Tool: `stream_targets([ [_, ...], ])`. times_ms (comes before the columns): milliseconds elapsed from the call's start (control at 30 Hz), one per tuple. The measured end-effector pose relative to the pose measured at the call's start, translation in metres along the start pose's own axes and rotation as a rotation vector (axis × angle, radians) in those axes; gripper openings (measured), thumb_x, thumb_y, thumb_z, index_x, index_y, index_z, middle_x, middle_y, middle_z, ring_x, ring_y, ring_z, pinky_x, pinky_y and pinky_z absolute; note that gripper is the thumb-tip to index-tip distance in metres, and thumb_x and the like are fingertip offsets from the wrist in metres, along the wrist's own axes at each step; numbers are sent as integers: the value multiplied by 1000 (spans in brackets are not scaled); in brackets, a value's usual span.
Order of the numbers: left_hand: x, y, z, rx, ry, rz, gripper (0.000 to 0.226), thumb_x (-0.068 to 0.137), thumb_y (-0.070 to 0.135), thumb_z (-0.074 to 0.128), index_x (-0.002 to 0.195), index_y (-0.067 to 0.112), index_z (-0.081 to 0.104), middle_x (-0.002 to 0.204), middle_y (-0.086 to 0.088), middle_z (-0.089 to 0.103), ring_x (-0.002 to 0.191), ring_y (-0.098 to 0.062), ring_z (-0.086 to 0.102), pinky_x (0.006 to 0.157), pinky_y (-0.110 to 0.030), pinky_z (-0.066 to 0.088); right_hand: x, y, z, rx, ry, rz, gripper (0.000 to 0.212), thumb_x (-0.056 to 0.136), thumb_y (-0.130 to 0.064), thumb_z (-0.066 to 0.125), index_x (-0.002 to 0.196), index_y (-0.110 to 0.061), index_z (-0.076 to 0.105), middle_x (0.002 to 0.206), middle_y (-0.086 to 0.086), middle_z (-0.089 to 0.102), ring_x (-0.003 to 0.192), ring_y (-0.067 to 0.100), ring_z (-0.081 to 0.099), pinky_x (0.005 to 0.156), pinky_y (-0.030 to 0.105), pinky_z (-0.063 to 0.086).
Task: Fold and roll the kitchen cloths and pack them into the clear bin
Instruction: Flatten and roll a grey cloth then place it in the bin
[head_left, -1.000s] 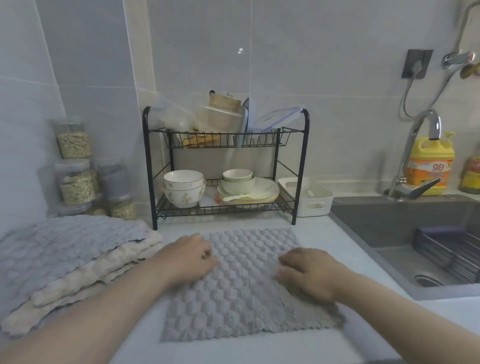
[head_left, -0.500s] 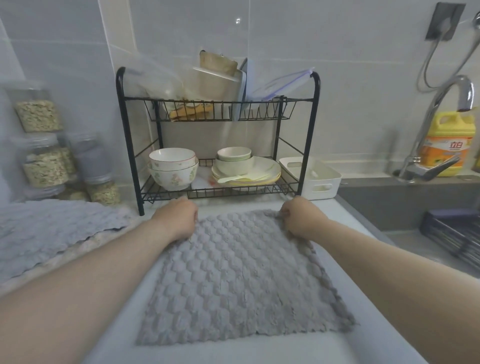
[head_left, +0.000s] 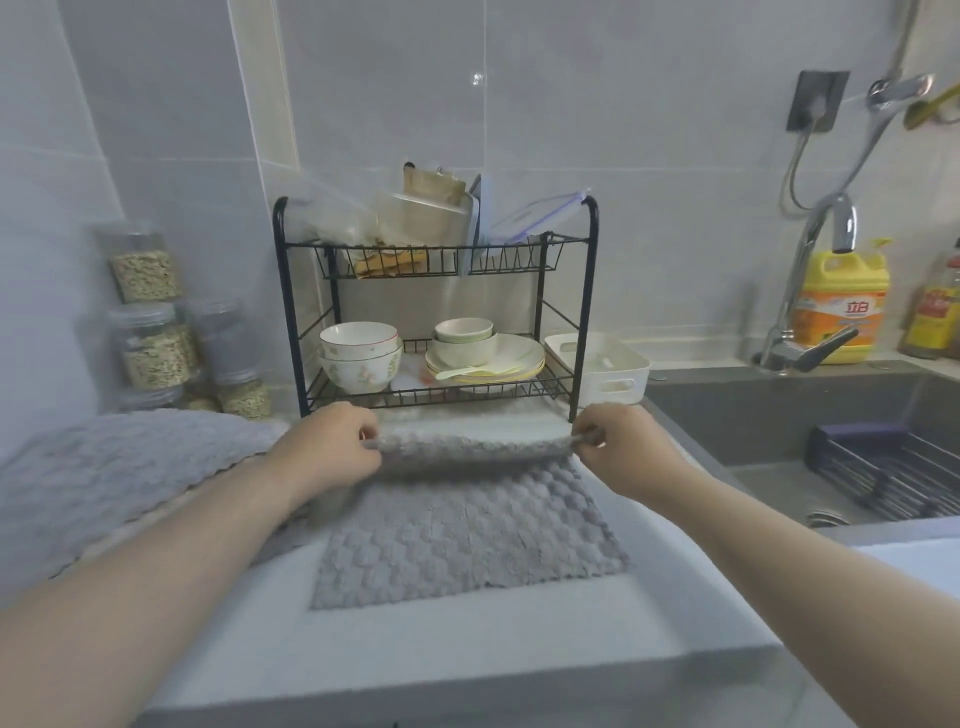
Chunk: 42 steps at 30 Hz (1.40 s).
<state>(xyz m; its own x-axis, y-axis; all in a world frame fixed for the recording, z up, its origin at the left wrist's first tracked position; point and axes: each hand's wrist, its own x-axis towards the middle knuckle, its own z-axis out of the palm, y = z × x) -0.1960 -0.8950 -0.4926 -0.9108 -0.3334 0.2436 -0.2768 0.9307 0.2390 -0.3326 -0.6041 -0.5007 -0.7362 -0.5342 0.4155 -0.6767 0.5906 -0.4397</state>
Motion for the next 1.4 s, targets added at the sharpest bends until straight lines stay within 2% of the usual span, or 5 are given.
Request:
stream_targets([
  [167, -53, 12, 3, 44, 30, 9, 12, 72, 10, 52, 75, 18, 44, 76, 1, 55, 75, -22, 54, 63, -35, 44, -46, 1, -8, -4, -36, -8, 8, 84, -14, 62, 85, -21, 65, 81, -9, 61, 80, 11, 57, 62, 7, 36],
  [367, -102, 28, 14, 140, -100, 36, 32, 77, 14, 48, 105, 29, 44, 103, 8, 51, 88, -18, 55, 73, -36, 47, -81, 0, -5, -107, -192, -40, 12, 83, -17, 59, 93, -19, 66, 95, -4, 61, 89, 15, 56, 72, 23, 41],
  [600, -114, 24, 18, 158, -101, 81, 16, 78, 16, 44, 70, 23, 32, 77, 5, 44, 70, -18, 44, 63, -34, 36, -98, 0, 5, -215, -178, -31, 3, 83, -24, 51, 83, -25, 54, 89, -6, 58, 82, 17, 49, 70, 27, 39],
  [1233, -115, -4, 21, 357, -168, 72, 27, 84, -2, 37, 89, 8, 61, 97, -5, 57, 88, -21, 56, 83, -36, 50, -98, 9, 4, -238, -288, -131, 20, 79, -35, 41, 63, -22, 42, 71, -12, 40, 71, 14, 45, 65, 25, 33],
  [1400, -128, 15, 7, 465, -109, 93, 41, 85, 27, 29, 102, 16, 65, 116, -1, 55, 109, -21, 47, 91, -34, 42, -103, 2, -4, -220, -260, -70, 24, 85, -42, 44, 71, -29, 59, 112, -7, 62, 110, 19, 54, 90, 26, 39],
])
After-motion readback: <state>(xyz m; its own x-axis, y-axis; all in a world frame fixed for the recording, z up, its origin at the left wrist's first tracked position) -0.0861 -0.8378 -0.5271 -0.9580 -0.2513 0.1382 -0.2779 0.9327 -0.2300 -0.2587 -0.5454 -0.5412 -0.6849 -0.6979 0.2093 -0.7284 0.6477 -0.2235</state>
